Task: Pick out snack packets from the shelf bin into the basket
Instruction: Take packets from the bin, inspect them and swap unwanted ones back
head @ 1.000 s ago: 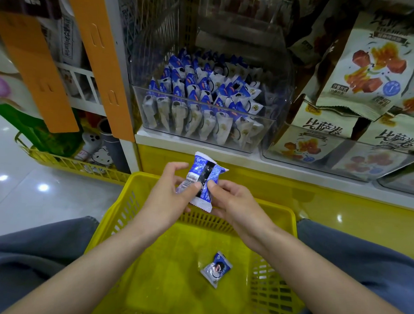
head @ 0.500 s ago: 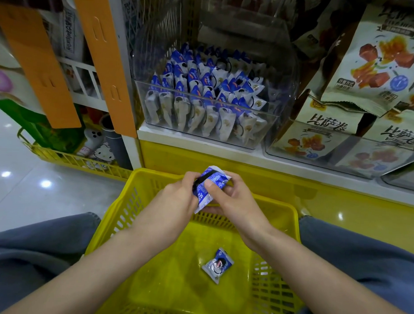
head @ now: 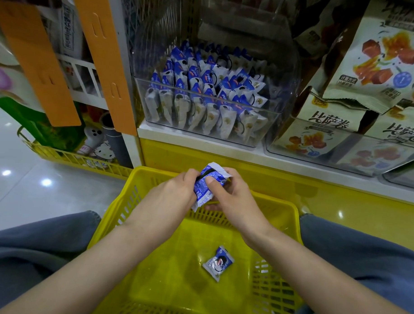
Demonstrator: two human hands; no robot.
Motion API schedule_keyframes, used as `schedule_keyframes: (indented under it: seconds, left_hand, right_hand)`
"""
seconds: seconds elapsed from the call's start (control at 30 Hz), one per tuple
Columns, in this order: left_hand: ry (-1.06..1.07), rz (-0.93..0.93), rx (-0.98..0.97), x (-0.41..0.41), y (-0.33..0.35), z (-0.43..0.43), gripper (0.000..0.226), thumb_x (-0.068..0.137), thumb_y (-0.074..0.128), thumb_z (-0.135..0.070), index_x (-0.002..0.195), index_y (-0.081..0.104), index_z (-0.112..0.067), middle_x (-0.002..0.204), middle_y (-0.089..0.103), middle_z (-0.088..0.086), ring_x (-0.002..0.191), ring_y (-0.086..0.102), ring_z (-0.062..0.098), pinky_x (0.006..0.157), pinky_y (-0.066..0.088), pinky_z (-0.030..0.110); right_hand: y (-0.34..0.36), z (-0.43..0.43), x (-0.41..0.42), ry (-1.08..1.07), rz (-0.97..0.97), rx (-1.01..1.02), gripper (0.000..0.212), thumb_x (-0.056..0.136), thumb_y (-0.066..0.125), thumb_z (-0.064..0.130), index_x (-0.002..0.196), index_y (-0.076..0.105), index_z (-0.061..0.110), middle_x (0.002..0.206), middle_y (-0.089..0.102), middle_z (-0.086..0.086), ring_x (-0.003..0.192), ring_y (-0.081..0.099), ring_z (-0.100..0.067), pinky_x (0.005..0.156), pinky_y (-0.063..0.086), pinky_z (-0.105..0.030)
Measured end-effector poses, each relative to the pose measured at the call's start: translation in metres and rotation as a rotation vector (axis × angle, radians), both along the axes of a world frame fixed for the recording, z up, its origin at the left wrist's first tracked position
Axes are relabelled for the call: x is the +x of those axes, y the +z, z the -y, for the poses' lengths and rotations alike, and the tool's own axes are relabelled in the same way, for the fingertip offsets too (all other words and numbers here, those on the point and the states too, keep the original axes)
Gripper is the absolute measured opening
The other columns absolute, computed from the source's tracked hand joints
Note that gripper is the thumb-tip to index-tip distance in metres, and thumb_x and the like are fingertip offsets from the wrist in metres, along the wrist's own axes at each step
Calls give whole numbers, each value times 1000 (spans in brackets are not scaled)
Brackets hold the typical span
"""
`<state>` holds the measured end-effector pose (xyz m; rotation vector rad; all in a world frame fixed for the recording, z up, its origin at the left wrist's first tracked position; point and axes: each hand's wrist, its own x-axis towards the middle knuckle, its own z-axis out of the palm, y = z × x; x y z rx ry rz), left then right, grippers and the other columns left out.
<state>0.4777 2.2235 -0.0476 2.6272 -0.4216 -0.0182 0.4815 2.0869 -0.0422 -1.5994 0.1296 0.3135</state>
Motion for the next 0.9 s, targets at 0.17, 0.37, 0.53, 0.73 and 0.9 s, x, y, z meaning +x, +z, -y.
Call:
schedule_keyframes:
  seconds: [0.17,0.37,0.53,0.73,0.9]
  left_hand:
    - [10,-13,-17,3,6,-2,26,98,33,-31,114,44,-15,104,63,6,91,61,28,70,48,43]
    - [18,52,38,4,6,-2,17,99,32,-28,95,41,-13,77,48,1,78,58,32,62,43,42]
    - [59,88,-176,-1,8,0,16,98,35,-26,106,44,-16,97,57,-1,82,58,25,64,46,40]
    - [73,107,-300,3,-1,0,9,97,38,-20,93,46,-19,75,54,-6,65,50,10,56,40,26]
    - [220,-85,-624,13,-3,1,29,96,40,-8,74,49,-25,62,53,-6,59,49,1,56,41,24]
  right_hand:
    - [-2,0,-2,24,75,-50,18,91,54,12,107,48,16,101,62,-10,73,64,-13,60,54,-25]
    - [-3,-1,-7,106,139,-128,20,90,57,13,103,48,25,103,64,-4,76,63,-17,62,52,-29]
    - [-5,1,-7,99,204,-194,23,89,59,15,108,51,25,102,65,-5,83,57,-43,75,50,-53]
    - [-4,1,-9,168,275,-315,33,85,64,21,115,50,22,105,64,7,80,62,-29,78,51,-47]
    - [-5,2,-4,193,211,-390,60,76,73,32,127,42,22,110,55,14,69,53,2,70,47,-19]
